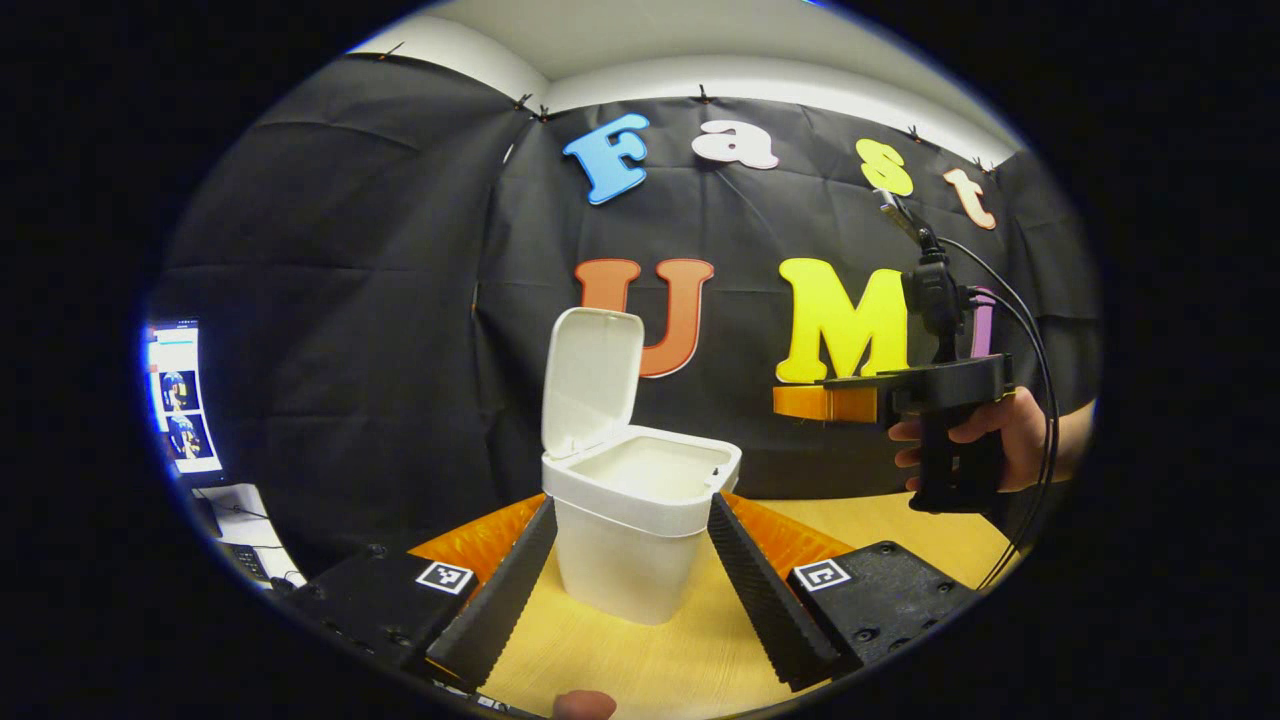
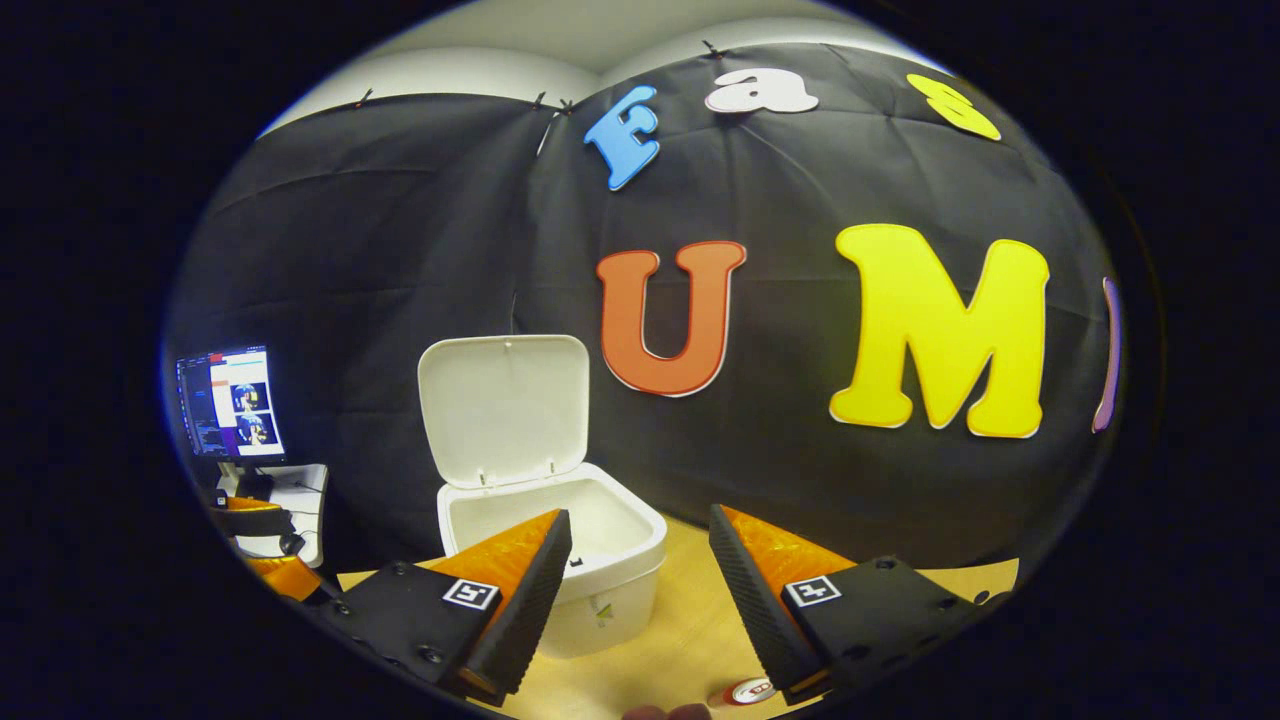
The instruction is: Press the lid of the desktop garbage bin to open it, pick up the crumpled paper on the desktop and throw it into the bin, then pick up the pop can on the desktop and drop it into the bin, and finally close the garbage bin lid.
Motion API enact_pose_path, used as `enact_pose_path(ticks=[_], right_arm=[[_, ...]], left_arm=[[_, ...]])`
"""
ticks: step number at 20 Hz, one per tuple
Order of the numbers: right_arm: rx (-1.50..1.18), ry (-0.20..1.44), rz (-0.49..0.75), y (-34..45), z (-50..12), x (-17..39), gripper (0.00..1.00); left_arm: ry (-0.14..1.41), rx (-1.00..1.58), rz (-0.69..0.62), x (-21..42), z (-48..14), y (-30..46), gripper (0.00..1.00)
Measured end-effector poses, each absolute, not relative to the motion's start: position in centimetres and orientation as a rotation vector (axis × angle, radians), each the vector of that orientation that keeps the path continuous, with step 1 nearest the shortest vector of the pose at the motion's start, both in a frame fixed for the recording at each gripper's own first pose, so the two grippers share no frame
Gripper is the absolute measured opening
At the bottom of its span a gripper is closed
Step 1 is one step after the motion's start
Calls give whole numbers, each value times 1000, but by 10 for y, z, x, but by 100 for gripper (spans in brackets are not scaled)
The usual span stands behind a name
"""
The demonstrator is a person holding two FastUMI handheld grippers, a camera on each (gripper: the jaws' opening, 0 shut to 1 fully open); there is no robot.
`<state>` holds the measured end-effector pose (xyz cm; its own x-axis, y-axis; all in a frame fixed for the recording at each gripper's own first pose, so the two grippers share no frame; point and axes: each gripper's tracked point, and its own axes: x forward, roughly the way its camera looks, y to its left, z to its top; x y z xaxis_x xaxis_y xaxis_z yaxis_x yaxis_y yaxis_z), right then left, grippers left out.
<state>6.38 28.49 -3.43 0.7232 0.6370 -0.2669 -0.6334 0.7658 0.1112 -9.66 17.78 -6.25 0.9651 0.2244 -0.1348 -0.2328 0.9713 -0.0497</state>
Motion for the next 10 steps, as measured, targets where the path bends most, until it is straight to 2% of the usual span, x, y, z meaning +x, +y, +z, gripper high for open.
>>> enact_pose_path(ticks=[10], right_arm=[[-49,319,404,82,-58,41,88]], left_arm=[[165,-46,-49,-59,-107,49,99]])
